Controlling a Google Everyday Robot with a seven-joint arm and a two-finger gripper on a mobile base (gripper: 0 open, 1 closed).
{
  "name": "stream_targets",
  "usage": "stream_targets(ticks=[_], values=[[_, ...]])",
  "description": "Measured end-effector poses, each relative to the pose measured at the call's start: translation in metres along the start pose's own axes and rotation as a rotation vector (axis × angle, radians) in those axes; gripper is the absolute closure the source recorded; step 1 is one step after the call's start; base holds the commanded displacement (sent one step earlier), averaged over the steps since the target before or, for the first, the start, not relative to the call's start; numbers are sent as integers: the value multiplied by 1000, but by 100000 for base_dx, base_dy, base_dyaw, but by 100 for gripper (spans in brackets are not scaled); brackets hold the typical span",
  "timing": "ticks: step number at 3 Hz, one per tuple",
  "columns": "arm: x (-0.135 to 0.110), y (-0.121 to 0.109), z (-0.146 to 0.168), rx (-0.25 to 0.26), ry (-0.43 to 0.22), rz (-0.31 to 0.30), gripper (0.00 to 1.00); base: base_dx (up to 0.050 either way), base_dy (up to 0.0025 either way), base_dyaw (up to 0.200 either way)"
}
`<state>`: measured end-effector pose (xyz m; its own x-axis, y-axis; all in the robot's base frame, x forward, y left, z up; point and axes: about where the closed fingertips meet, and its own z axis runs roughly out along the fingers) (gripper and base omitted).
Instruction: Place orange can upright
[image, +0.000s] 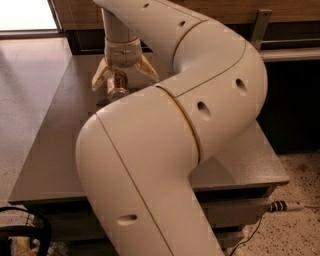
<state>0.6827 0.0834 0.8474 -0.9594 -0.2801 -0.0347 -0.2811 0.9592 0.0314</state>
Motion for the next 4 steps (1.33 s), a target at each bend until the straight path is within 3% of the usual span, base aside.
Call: stream_targets(ticks=[3, 4], values=[[-34, 6, 13, -41, -71, -34, 0, 0, 0, 0], [-45, 14, 24, -65, -74, -61, 18, 0, 0, 0]])
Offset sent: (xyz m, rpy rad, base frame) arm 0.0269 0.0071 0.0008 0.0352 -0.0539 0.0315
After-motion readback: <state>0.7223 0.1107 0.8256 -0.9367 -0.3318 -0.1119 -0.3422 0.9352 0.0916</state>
